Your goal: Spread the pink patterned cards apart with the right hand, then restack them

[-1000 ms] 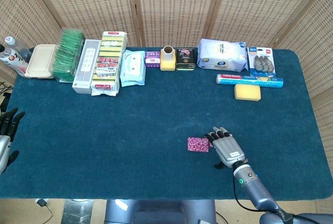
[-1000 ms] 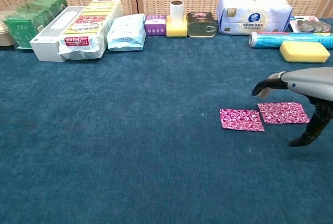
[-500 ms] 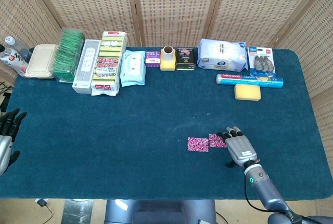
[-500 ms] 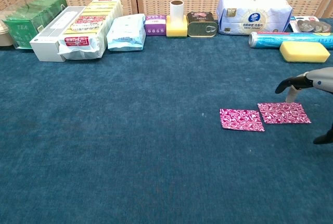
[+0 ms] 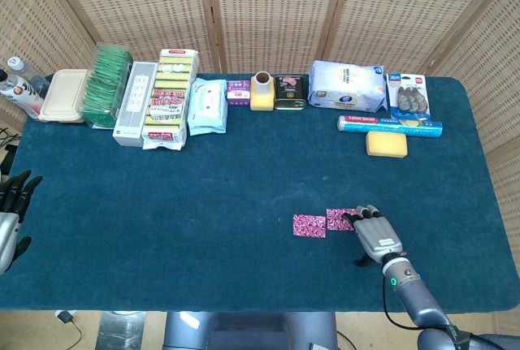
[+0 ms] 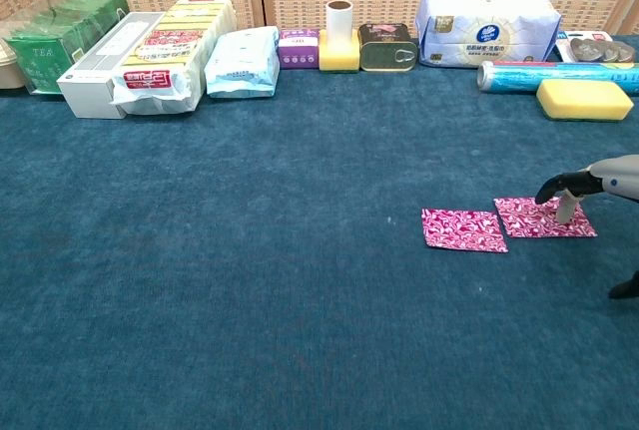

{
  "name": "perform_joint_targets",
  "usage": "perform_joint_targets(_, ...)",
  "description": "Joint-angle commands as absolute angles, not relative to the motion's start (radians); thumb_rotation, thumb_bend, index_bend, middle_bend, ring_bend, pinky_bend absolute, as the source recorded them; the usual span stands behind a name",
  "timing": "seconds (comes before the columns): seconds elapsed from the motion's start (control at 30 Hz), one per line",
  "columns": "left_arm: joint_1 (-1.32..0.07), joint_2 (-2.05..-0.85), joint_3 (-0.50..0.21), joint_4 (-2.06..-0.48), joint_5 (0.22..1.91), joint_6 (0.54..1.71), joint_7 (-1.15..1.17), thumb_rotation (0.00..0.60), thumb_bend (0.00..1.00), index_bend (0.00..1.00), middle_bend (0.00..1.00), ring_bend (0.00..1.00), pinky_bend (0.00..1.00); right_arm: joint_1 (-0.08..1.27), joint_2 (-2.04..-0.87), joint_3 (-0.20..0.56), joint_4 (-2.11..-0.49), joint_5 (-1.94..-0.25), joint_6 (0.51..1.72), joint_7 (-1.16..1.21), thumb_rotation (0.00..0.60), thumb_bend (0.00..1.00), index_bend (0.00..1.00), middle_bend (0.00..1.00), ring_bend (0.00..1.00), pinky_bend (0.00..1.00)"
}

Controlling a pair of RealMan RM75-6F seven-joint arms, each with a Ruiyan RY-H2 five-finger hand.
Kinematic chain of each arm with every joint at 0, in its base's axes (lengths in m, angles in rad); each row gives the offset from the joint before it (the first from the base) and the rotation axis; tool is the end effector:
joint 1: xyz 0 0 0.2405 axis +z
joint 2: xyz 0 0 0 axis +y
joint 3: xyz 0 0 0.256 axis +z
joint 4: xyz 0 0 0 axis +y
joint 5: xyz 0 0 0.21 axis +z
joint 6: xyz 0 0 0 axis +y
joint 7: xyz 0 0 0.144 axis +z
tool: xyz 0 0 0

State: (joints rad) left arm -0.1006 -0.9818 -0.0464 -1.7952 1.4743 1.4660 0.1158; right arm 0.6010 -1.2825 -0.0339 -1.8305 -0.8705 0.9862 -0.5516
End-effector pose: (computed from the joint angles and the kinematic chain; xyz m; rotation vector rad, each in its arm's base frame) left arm -0.2853 0.1823 0.1831 -1.4188 -0.8666 -0.8438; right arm -0.2276 -0.2550 0.0233 1.8732 -1.1544 0.4737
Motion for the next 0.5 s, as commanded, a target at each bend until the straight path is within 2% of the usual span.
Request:
perform_joint_targets(0.03, -0.101, -0.981, -0.046, -1.794, 1.474, 1.466, 0.113, 0.600, 0.13, 0.00, 0.00, 0.00, 0.07, 0.609, -1.295, -0.030, -1.816, -0.854, 0.977, -0.555, 0.600, 0.07, 0.15, 0.27, 0.10, 0.04)
perform_joint_targets(0.5, -0.101, -0.980, -0.046, -1.794, 1.475, 1.465, 0.110, 0.600, 0.13, 0.00, 0.00, 0.00, 0.07, 0.635, -1.332, -0.010, -1.803, -0.825, 0.976, -0.562, 0.600, 0.07, 0.15, 0.26, 0.10, 0.04)
